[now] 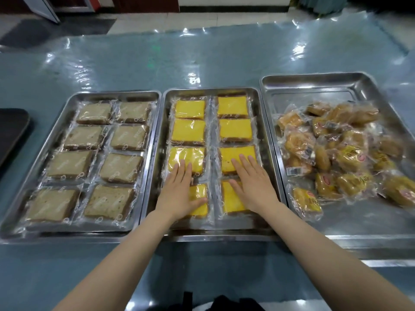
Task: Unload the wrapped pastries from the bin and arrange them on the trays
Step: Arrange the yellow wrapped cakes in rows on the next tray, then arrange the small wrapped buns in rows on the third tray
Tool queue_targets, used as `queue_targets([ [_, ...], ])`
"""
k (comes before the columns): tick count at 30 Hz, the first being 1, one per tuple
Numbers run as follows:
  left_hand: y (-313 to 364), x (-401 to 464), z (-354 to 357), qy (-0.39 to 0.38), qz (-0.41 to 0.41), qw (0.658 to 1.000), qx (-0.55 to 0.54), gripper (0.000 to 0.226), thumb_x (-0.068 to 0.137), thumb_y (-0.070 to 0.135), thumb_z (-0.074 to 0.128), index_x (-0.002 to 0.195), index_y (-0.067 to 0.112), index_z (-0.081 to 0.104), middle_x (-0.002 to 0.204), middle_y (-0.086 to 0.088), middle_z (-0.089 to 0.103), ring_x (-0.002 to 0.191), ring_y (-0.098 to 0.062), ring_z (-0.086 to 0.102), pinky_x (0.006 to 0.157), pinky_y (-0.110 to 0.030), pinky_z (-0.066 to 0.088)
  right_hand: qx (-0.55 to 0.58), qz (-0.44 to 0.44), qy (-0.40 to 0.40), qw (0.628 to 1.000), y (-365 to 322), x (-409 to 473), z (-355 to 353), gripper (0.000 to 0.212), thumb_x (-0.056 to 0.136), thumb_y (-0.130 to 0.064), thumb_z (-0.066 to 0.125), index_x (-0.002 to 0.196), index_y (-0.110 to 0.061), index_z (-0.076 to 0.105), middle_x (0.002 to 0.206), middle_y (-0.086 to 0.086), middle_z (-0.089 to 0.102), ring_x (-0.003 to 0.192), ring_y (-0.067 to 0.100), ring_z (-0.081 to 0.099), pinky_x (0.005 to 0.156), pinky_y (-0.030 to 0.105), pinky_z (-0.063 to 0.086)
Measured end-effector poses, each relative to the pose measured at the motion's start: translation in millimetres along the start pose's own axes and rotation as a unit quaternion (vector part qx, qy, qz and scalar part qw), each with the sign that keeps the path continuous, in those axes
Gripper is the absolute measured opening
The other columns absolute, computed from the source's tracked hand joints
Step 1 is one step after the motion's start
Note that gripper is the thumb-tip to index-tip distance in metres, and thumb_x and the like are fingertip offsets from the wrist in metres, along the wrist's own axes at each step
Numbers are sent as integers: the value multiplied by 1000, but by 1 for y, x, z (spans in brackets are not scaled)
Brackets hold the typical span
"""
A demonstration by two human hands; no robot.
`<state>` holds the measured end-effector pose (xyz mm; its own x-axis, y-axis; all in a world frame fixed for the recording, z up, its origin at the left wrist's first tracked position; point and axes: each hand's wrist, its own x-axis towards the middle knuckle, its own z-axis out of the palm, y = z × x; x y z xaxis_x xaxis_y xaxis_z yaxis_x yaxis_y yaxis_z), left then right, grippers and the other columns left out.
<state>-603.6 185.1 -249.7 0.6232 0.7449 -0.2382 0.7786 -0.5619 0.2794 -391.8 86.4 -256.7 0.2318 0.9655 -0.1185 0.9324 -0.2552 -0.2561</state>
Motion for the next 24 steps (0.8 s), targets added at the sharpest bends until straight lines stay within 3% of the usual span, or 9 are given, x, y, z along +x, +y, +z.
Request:
queue_targets([
  [7, 22, -33, -11, 60, 89, 991, -86, 80, 91, 52, 46, 151, 23, 1, 157, 7, -6, 137, -3, -16, 112, -25, -5, 188, 39, 92, 977, -13, -46, -29, 47, 99, -30, 45, 143, -17, 39, 152, -1, 32, 142, 13, 21, 111, 21, 12],
  [12, 54, -52, -30, 89, 135, 970, -180, 75, 91, 43, 54, 150, 30, 9, 155, 15, 7, 138, 3, -7, 113, -29, 3, 221, 83, 159, 959, -14, -88, -54, 34, 95, -20, 51, 130, -20, 55, 131, -4, 56, 120, 14, 49, 96, 22, 34],
  [18, 102, -58, -45, 104, 156, 956, -227, 72, 90, 36, 58, 149, 30, 17, 154, 6, 23, 142, -14, 17, 111, -28, 17, 225, 112, 207, 946, 16, -122, -82, 31, 92, -15, 55, 123, -18, 61, 126, -5, 59, 119, 11, 50, 98, 20, 32],
  [24, 156, -35, -50, 122, 149, 952, -239, 70, 89, 39, 58, 147, 36, 18, 150, 14, 31, 135, -8, 32, 101, -24, 28, 211, 101, 239, 943, 75, -115, -115, 26, 92, -19, 55, 117, -21, 63, 114, -10, 62, 106, 5, 51, 93, 26, 41],
])
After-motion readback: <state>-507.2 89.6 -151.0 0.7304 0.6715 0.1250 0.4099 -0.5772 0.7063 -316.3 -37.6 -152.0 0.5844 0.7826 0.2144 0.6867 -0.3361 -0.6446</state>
